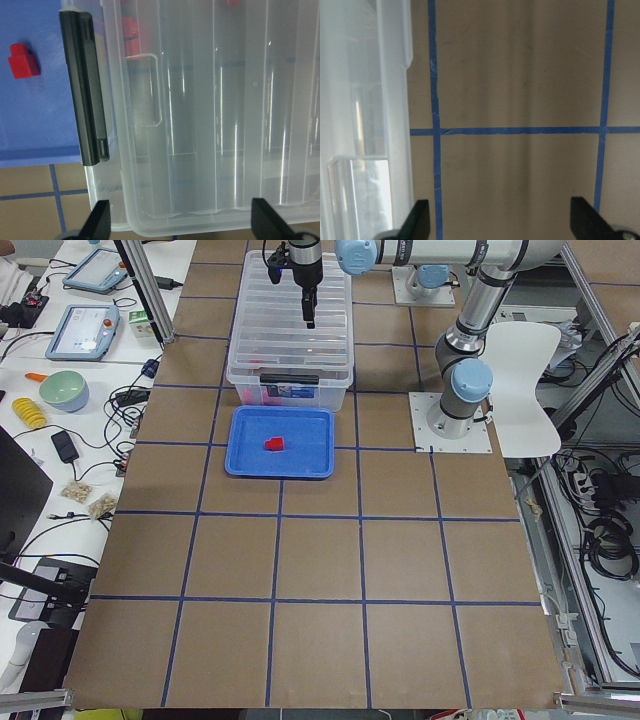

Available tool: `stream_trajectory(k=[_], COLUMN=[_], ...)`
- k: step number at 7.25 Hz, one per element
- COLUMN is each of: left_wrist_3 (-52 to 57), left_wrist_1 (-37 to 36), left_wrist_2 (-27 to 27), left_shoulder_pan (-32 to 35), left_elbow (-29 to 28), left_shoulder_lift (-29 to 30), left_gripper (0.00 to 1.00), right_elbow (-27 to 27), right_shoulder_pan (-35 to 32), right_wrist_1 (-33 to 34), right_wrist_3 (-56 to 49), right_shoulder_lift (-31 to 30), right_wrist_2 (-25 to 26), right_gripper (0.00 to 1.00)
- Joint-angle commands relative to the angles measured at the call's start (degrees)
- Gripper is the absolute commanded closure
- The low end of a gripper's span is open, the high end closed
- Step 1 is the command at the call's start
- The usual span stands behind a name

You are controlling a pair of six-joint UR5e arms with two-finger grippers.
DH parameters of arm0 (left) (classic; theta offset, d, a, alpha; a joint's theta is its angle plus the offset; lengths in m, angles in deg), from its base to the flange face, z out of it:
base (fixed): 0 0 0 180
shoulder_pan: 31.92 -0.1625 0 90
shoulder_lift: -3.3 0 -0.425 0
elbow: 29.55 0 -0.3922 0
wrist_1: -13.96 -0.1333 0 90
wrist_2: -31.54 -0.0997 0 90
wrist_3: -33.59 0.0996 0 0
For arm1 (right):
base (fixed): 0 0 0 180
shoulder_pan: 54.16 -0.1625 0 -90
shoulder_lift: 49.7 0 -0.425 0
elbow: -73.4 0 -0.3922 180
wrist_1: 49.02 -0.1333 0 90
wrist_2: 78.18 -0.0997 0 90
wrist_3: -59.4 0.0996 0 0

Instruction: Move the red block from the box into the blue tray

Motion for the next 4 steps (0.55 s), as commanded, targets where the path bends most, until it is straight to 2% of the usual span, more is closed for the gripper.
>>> stream_trajectory(k=[1,4], left_wrist_3=[0.01,-0.95], left_wrist_1=[-0.04,-0.04], left_wrist_2=[-0.83,-0.74], left_shoulder_pan=[0.09,0.08], left_elbow=[1.22,2.29], left_shoulder_lift=[-0.12,-0.83], left_gripper=[0.00,0.00], right_elbow=[-5.89,-15.57], right_shoulder_pan=[0.08,0.08], right_wrist_1=[-4.64,-22.99], right_wrist_3=[-0.62,-0.27], right_shoulder_lift=[-0.74,-5.39], right_wrist_2=[0.09,0.61], right_gripper=[0.00,0.00])
